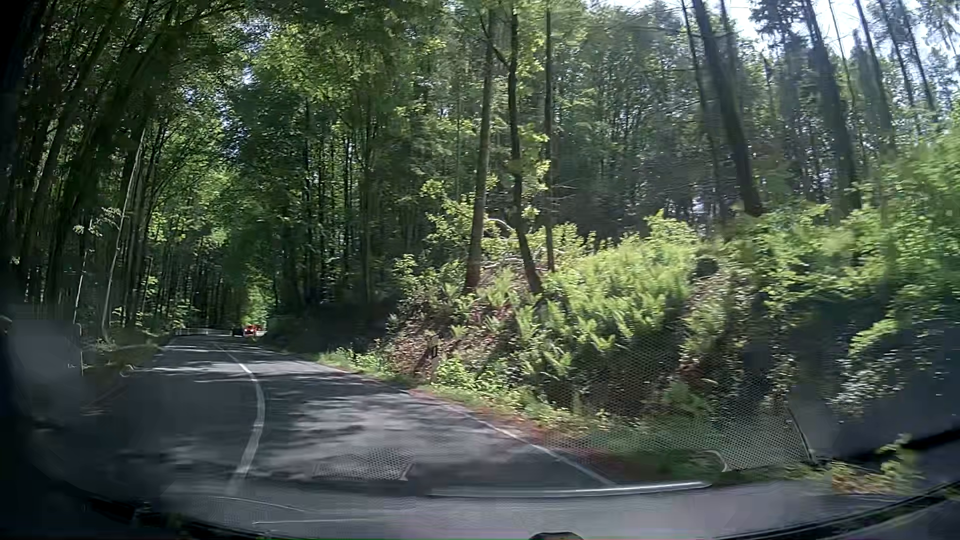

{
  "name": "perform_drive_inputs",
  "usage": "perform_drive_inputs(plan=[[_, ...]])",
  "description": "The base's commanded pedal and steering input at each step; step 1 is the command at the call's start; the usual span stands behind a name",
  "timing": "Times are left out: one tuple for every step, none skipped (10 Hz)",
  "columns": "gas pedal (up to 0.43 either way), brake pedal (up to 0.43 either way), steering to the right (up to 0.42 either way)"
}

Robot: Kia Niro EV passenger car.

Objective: Follow the waypoints while adhering to traffic rules and regulations

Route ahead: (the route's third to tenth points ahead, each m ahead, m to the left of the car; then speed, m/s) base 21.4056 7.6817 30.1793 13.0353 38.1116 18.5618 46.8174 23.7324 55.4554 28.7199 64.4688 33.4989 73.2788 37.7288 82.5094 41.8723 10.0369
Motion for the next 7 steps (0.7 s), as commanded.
perform_drive_inputs(plan=[[0.331,0.000,-0.230],[0.331,0.000,-0.226],[0.331,0.000,-0.222],[0.339,0.000,-0.219],[0.358,0.000,-0.214],[0.358,0.000,-0.198],[0.370,0.000,-0.173]])
